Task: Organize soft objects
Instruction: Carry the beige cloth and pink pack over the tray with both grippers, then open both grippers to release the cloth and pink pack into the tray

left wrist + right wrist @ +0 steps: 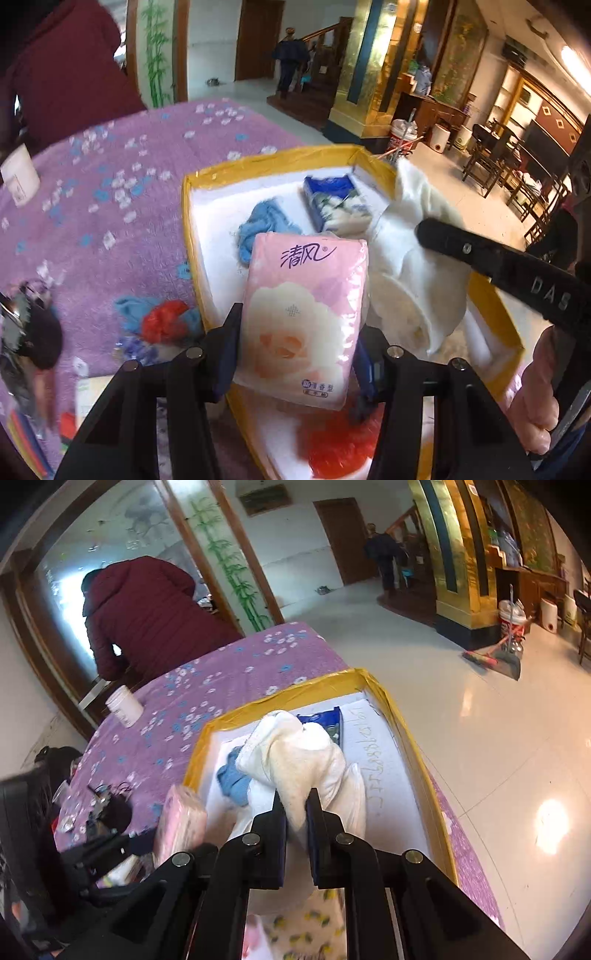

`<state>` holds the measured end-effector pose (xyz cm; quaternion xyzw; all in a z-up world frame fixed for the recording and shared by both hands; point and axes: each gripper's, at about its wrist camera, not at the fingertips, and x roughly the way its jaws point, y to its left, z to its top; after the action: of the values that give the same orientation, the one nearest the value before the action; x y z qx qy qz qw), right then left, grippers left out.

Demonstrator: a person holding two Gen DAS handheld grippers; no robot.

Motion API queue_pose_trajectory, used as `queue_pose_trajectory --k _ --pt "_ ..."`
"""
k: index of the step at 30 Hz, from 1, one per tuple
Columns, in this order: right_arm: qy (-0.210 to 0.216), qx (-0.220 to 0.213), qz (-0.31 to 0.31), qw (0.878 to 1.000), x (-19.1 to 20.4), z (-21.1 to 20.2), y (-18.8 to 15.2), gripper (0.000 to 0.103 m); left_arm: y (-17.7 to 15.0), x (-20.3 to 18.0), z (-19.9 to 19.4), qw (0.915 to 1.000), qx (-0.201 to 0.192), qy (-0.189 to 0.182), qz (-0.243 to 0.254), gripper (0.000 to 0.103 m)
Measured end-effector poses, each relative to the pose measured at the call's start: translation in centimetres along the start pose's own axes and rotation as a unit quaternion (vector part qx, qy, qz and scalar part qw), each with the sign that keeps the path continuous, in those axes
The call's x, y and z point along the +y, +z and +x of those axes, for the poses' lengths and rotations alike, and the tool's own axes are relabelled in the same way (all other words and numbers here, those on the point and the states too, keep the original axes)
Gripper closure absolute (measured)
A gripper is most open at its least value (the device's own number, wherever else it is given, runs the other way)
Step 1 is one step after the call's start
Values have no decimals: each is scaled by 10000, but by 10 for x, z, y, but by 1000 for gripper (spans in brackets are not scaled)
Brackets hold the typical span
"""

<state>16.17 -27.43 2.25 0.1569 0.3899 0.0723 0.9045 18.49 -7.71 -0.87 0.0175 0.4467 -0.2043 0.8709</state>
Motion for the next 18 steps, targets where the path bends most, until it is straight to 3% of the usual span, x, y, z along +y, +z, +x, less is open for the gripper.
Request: queue_pose_trajectory --k 3,7,10,12,14,16,18 --pt "-66 135 -13 9999 2 15 1 92 -2 3 6 9999 43 -147 -28 50" --pt "-165 340 156 9992 -5 25 2 90 -8 -6 2 9995 -181 -26 253 47" --pt "-168 456 198 9986 -10 29 -1 87 -11 -9 1 9992 -200 -199 280 42" --pt "-130 448 223 9987 -11 28 -2 78 -12 -10 0 9988 -258 -282 302 37" --pt "-190 331 218 9990 -11 23 -2 38 -14 -12 -4 9983 -356 -316 338 28" --pt "-180 67 146 9997 -9 13 -2 22 -14 -13 -10 9978 -497 -292 333 23" --pt "-255 -41 19 9997 -3 8 -2 21 -15 -14 -15 9972 -597 -296 342 20"
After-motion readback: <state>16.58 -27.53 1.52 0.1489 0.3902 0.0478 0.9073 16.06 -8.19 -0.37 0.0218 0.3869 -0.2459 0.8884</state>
